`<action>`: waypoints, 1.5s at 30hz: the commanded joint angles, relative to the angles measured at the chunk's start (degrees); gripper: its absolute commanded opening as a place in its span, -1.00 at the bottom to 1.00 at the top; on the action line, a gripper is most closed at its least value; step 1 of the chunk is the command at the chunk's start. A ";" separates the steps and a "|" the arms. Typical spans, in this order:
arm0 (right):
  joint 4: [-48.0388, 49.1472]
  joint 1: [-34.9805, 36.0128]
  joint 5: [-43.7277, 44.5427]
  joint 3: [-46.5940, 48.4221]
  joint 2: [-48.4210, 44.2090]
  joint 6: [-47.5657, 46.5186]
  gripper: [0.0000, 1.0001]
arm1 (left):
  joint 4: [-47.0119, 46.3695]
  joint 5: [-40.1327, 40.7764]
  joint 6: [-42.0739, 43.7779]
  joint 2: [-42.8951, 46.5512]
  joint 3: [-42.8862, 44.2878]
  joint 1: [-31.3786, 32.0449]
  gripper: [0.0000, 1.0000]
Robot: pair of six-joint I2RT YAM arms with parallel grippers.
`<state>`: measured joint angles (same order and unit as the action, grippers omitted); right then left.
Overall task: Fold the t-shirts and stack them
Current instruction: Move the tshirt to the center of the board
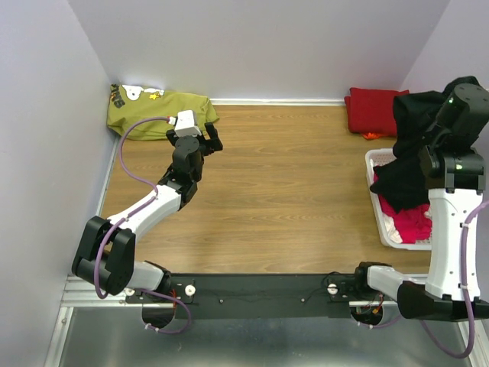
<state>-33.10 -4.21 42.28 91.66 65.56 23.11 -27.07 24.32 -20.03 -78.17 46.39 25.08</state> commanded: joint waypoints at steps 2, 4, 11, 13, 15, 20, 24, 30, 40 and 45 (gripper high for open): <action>7.78 0.16 -19.05 5.20 -0.78 -1.84 -0.99 | -0.26 -0.85 -0.45 0.39 0.72 -0.30 0.90; 9.54 0.16 -26.70 6.16 -0.79 -1.41 -0.99 | -0.18 -0.76 -0.45 0.56 0.63 -0.30 0.90; 13.06 0.16 -45.32 10.90 1.23 0.61 -0.99 | 0.17 -0.06 -0.45 0.92 0.63 -0.30 0.90; 14.02 0.16 -55.69 12.57 3.68 1.75 -0.99 | 0.17 -0.06 -0.62 0.92 0.63 -0.30 0.90; 15.25 0.16 -68.21 14.42 5.71 5.00 -0.99 | 0.09 -0.15 -0.80 0.83 0.54 -0.30 0.90; 26.50 0.95 -82.62 7.76 8.36 13.79 -0.99 | 0.18 0.38 -0.97 1.09 0.10 -0.30 0.90; 27.04 4.02 -82.71 3.97 8.62 11.96 -0.99 | 0.18 1.26 -0.97 1.53 -0.51 -0.30 0.90; 27.83 13.34 -82.45 -3.05 11.25 8.18 -0.99 | 0.26 0.82 -1.59 0.83 -0.69 -0.30 0.90; 27.48 28.71 -79.64 -15.10 33.30 1.32 -0.99 | 0.26 1.08 -1.15 0.65 -1.21 -0.30 0.90; 27.30 32.59 -75.42 -15.72 43.75 0.00 -0.99 | 0.44 2.14 -0.62 1.35 -2.18 -0.30 0.89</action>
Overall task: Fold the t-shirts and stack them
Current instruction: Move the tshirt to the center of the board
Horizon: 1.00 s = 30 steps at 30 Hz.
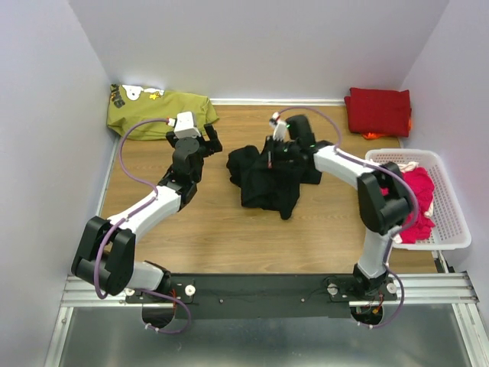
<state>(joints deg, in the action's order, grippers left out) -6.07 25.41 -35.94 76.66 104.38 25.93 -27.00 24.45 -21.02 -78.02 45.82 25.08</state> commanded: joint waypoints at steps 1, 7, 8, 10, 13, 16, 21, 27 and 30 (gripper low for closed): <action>0.18 3.68 3.33 -0.73 5.92 -2.82 -0.99 | 0.37 2.01 0.36 1.29 -1.79 -0.30 0.89; 0.18 4.56 8.42 -3.27 6.19 -3.70 -0.19 | 0.46 -1.84 -2.61 1.47 -3.81 -0.30 0.90; 0.18 4.56 9.04 -3.71 5.67 -4.04 -0.03 | 0.29 -3.08 -3.32 1.47 -4.33 -0.21 0.90; 0.26 4.56 12.10 -5.03 4.70 -4.49 0.24 | -0.41 -7.01 -4.64 1.38 -6.00 -0.12 0.92; 0.35 4.65 18.16 -6.52 2.07 -4.75 0.60 | -0.77 -8.28 -4.30 1.11 -7.67 1.81 0.92; 0.53 4.65 26.58 -7.58 -0.66 -4.31 1.00 | 0.63 -7.31 -4.38 1.20 -9.00 4.79 0.93; 1.93 4.65 41.72 -10.57 -6.36 -2.38 1.00 | 3.53 -7.92 -7.36 1.03 -10.84 8.75 0.84; 2.29 4.65 48.43 -12.06 -9.45 -7.01 1.00 | 4.50 -9.68 -9.57 0.50 -13.74 15.25 0.62; 2.29 4.65 50.09 -12.94 -10.86 -10.10 1.00 | 6.61 -9.42 -11.59 -0.55 -14.18 17.37 0.62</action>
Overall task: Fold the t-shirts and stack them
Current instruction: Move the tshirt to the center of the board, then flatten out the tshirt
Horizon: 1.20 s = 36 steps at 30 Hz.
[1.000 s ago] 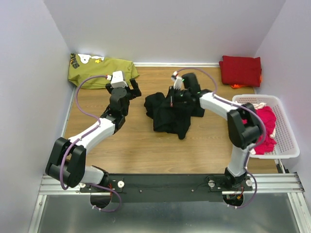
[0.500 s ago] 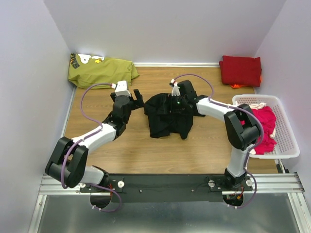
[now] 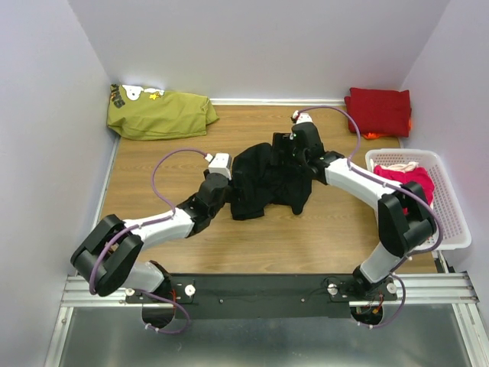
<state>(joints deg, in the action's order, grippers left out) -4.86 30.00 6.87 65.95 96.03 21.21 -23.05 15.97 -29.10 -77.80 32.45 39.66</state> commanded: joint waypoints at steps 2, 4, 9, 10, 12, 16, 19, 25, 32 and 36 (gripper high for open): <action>0.65 0.06 9.20 -2.67 -3.82 -5.13 1.00 | 3.71 -0.76 -5.43 -1.47 -1.33 3.84 0.62; -0.23 0.06 9.30 -4.24 -5.40 -3.64 1.00 | 4.67 -0.41 -6.66 -2.00 -1.77 5.07 0.62; -0.94 0.15 9.38 -11.53 -10.94 3.29 0.98 | 7.40 1.87 -11.23 -3.85 -1.51 6.13 0.62; -1.37 0.15 9.99 -12.85 -11.30 4.27 0.94 | 7.93 2.05 -11.85 -4.46 -1.07 6.22 0.62; -1.64 0.15 9.91 -16.72 -11.91 6.63 0.77 | 10.21 3.01 -13.16 -6.48 -0.37 6.22 0.59; -2.34 0.67 9.38 -21.82 -13.23 9.90 0.57 | 13.82 5.03 -17.64 -9.03 0.60 6.22 0.33; -2.43 0.85 10.09 -24.90 -14.29 11.48 0.49 | 13.82 5.13 -18.79 -9.04 0.34 6.22 0.31; -2.26 0.85 10.88 -26.40 -13.15 13.33 0.17 | 13.99 5.30 -18.88 -9.47 1.74 6.22 -0.01; -1.38 0.76 9.39 -25.79 -8.49 13.77 -0.24 | 15.22 6.09 -18.89 -9.21 2.27 6.22 -0.56; -1.38 0.76 8.77 -25.79 -8.14 13.68 -0.80 | 16.45 7.23 -19.24 -7.55 2.27 6.22 -1.00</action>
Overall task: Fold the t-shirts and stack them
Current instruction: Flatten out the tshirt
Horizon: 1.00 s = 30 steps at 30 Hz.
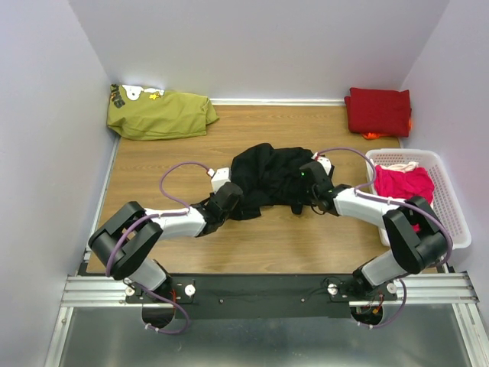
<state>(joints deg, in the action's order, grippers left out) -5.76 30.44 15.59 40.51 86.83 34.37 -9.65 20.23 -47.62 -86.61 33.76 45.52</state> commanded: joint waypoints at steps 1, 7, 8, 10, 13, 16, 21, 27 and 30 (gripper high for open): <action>-0.57 0.50 0.31 -0.52 0.19 0.44 -0.98 | 3.41 3.41 -0.81 1.70 1.05 0.36 -1.00; -6.43 0.41 5.75 1.23 -6.66 -0.53 -0.99 | 8.06 9.38 -3.53 8.55 1.84 0.27 -1.00; -7.68 0.41 8.98 2.02 -9.19 -0.71 -0.99 | 9.37 11.83 -3.97 9.87 2.01 0.36 -1.00; -11.36 0.41 11.90 4.56 -11.84 -2.11 -0.99 | 10.87 14.21 -5.20 13.91 3.50 0.19 -1.00; -15.58 0.41 17.79 8.08 -15.89 -4.83 -0.99 | 13.25 19.57 -5.38 17.69 7.27 0.27 -1.00; -18.40 0.33 22.71 13.70 -18.35 -7.21 -0.99 | 15.88 25.20 -4.42 19.46 12.18 0.10 -1.00; -19.20 0.33 29.75 23.01 -20.47 -11.24 -0.99 | 20.19 33.55 -1.87 20.51 19.49 -1.13 -1.00; -19.20 0.24 36.52 31.63 -20.73 -15.82 -0.99 | 19.67 36.73 3.05 25.07 23.81 -5.42 -1.00; -19.20 0.15 39.07 35.94 -20.65 -18.19 -0.99 | 17.83 35.94 6.55 27.80 25.21 -8.76 -1.00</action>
<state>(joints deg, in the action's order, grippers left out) -24.12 30.44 45.93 70.50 67.22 20.78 9.58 50.83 -46.54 -63.35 56.40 40.73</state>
